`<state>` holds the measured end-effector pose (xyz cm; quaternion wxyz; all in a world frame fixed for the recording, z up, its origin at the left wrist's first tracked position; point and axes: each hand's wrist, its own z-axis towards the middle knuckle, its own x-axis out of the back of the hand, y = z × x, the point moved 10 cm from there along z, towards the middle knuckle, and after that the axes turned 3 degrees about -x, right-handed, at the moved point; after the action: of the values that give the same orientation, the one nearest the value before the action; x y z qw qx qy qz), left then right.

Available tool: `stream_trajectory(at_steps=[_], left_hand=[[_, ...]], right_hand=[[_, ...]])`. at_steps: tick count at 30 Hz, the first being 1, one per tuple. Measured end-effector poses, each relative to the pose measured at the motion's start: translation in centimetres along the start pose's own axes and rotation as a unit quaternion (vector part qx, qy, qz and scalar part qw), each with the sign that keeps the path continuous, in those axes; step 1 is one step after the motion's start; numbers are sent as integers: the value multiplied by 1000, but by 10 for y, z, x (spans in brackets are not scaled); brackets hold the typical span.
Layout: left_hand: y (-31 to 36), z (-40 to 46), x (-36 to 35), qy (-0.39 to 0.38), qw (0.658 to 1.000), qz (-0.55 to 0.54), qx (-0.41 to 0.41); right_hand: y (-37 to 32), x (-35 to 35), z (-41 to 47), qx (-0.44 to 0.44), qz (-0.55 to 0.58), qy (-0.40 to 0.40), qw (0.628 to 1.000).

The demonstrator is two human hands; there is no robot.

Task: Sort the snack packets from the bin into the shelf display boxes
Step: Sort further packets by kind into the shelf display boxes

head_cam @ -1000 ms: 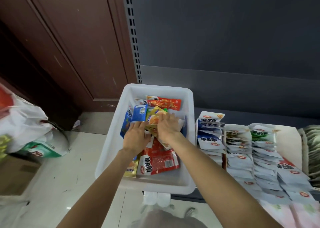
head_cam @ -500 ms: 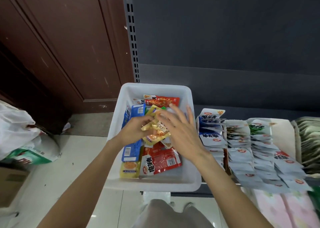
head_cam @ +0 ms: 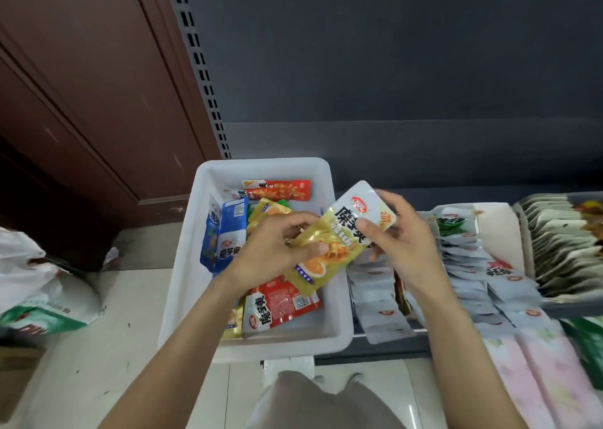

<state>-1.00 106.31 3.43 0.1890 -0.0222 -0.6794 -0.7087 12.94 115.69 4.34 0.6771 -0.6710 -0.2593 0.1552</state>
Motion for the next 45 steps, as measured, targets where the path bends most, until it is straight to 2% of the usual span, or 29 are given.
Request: stream_trajectory(at_steps=[3,6,8,11,13,15,17,20,23,28,32,35,36,39,41,43,45], left_hand=[[32,17,-12,77,985,133,-81],[51,34,-24,160,964,168,-128],[58,48,-48,149,953,209,-160],[61,67,-104,76,918,327,-213],[58,78,-140,41,873,428,-232],[42,88,-166,-19,844,505,-181],[29,92,-177,-37,815,560,-143],[31,86,-181,-20,813,559,-163],[29,82,-179,2,819,540,-193],[23,79,-177,-9,824,529,-203],[20,79,-175,3,818,534,-216],[29,71,-170,46,816,523,-244],[35,65,-163,74,822,506,-251],[58,36,-124,188,838,434,-272],[54,15,-89,253,837,411,-256],[29,0,-49,288,843,410,-195],[-10,-7,-10,284,859,410,-114]], right_hand=[[-3,62,-11,34,14,83,996],[0,137,-29,79,87,230,966],[7,174,-40,91,120,302,941],[13,200,-38,97,94,335,933],[14,206,-26,105,50,320,940],[12,204,-8,122,0,278,953],[8,198,9,140,-55,227,962],[1,182,31,158,-183,148,959],[3,149,50,183,-331,70,923],[36,93,65,167,-541,-32,823],[46,77,71,194,-624,-37,756],[52,74,74,204,-660,-29,723],[46,76,70,230,-638,-9,735],[8,90,40,316,-456,85,828],[-15,89,17,326,-351,130,868],[-32,67,2,325,-292,121,891],[-37,22,-5,329,-293,61,896]])
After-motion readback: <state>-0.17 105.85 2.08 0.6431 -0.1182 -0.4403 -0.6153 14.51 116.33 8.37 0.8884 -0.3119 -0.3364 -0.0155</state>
